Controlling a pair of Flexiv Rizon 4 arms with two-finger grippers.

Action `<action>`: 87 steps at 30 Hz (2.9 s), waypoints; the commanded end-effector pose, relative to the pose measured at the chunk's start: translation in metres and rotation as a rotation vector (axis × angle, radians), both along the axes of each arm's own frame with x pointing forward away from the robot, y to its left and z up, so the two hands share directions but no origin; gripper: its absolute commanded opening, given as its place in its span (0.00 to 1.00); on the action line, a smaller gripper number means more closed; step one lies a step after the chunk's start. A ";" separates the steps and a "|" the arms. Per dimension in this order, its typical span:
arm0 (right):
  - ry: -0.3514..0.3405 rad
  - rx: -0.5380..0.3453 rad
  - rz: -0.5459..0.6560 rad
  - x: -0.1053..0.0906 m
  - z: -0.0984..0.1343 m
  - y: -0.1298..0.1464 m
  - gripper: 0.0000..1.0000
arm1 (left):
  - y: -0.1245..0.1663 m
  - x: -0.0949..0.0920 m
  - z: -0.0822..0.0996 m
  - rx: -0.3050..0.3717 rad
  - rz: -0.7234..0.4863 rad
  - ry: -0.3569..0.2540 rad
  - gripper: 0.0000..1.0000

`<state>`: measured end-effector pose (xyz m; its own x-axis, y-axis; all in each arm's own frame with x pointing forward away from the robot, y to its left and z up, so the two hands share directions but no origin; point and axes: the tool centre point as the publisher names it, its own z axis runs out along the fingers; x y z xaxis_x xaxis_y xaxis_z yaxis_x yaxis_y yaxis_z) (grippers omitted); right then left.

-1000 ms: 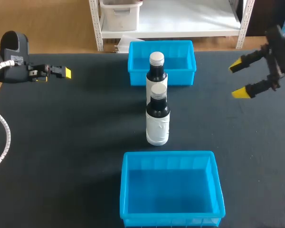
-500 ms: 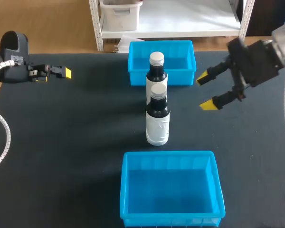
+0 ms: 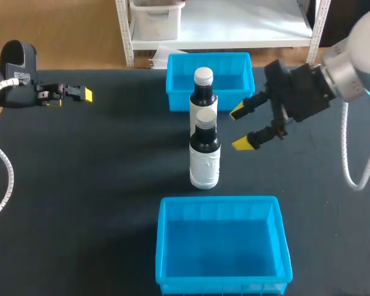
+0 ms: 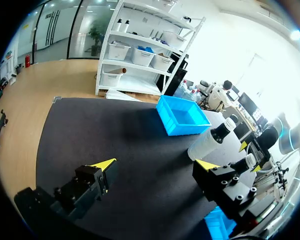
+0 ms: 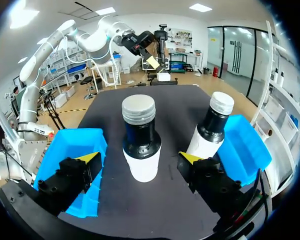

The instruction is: Pick up the bottle, and place it in the far bin if it is heavy, or in the near bin if it is light.

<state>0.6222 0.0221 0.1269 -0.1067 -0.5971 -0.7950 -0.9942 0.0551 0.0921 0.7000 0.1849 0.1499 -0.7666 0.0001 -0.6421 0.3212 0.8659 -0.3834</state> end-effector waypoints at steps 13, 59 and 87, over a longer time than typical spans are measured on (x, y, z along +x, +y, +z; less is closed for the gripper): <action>0.010 0.008 0.044 0.001 -0.002 0.033 1.00 | 0.000 0.000 0.000 0.000 0.000 0.000 1.00; 0.029 0.046 0.043 0.001 -0.011 0.064 0.67 | 0.000 0.000 0.000 0.000 0.000 0.000 1.00; -0.029 0.060 0.010 0.004 0.022 0.046 0.00 | 0.000 0.000 0.000 0.000 0.000 0.000 1.00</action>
<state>0.6334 0.0743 0.1389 -0.0778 -0.5452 -0.8347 -0.9969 0.0300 0.0733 0.7000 0.1849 0.1499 -0.7666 0.0001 -0.6421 0.3212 0.8659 -0.3834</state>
